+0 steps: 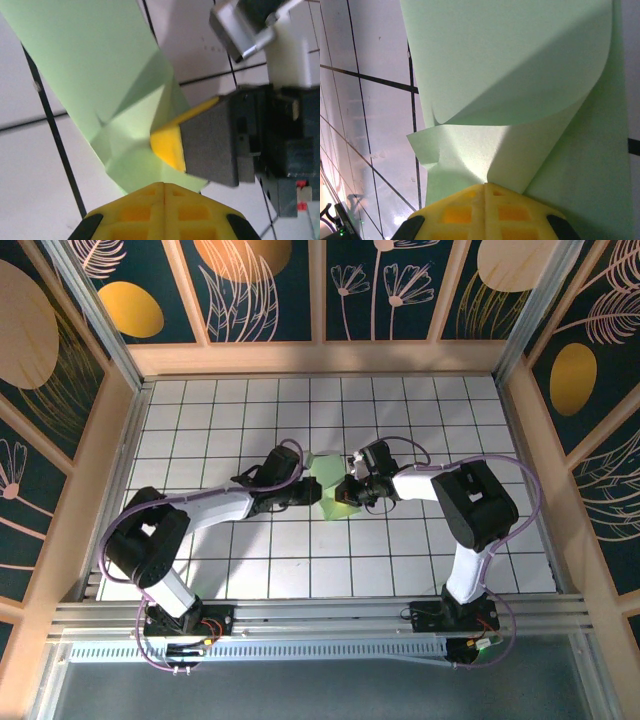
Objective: Fold a paper plane with a square sheet of paper (fold left side to right side)
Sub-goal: Fold the triangle a second time at the center of the table.
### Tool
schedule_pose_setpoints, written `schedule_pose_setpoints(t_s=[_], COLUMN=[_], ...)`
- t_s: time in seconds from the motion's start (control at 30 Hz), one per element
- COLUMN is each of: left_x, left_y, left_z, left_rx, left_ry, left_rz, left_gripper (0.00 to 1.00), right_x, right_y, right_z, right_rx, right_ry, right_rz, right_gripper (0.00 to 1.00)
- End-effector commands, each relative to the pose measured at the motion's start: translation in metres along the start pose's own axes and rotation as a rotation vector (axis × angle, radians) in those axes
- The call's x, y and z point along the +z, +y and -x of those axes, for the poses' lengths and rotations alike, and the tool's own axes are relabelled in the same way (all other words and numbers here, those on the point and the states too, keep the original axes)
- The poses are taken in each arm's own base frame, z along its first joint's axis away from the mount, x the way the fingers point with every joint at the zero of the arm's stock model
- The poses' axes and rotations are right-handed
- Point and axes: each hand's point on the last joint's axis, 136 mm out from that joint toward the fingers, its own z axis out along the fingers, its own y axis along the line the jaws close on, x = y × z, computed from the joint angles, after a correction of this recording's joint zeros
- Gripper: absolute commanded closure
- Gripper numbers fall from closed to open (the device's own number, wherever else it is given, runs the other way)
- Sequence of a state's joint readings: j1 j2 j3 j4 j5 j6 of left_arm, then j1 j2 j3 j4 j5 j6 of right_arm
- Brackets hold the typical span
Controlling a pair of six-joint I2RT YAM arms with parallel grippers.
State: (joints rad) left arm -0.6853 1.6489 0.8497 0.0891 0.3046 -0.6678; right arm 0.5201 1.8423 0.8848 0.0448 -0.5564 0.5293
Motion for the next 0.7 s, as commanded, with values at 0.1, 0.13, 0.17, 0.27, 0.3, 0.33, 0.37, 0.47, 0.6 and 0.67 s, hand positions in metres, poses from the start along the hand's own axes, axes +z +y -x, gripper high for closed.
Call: schedule_pose_setpoints(t_s=[0.1,0.13,0.17,0.27,0.3,0.33,0.37,0.47,0.6,0.67], left_x=[0.007,0.009,0.011,0.011,0.019,0.021,0.023,0.029,0.036,0.038], left_y=[-0.02,-0.021,-0.022,-0.027,-0.02,-0.019,-0.017,-0.012,-0.009,-0.007], left_z=[-0.022,-0.023,-0.023,-0.02,-0.026,-0.027,-0.028,-0.031,-0.038,-0.041], left_rx=[-0.108,-0.112,-0.113,-0.111,-0.123,-0.125,-0.127,-0.124,-0.121,-0.123], left_ry=[0.09,0.097,0.099,0.095,0.117,0.122,0.127,0.14,0.161,0.169], left_rz=[-0.181,-0.188,-0.195,-0.216,-0.202,-0.203,-0.196,-0.171,-0.165,-0.165], left_gripper=[1.0,1.0,1.0,1.0,1.0,1.0,1.0,1.0,1.0,1.0], right_x=[0.005,0.005,0.005,0.005,0.005,0.005,0.005,0.005,0.006,0.006], right_y=[-0.027,-0.027,-0.027,-0.027,-0.027,-0.027,-0.027,-0.027,-0.027,-0.027], right_z=[-0.024,-0.024,-0.024,-0.023,-0.024,-0.024,-0.024,-0.024,-0.024,-0.025], right_rx=[0.027,0.026,0.025,0.026,0.026,0.026,0.027,0.025,0.025,0.025], right_ry=[0.061,0.061,0.061,0.06,0.061,0.061,0.062,0.063,0.066,0.067], right_rz=[-0.098,-0.099,-0.099,-0.1,-0.1,-0.101,-0.101,-0.099,-0.1,-0.1], right_gripper=[1.0,1.0,1.0,1.0,1.0,1.0,1.0,1.0,1.0,1.0])
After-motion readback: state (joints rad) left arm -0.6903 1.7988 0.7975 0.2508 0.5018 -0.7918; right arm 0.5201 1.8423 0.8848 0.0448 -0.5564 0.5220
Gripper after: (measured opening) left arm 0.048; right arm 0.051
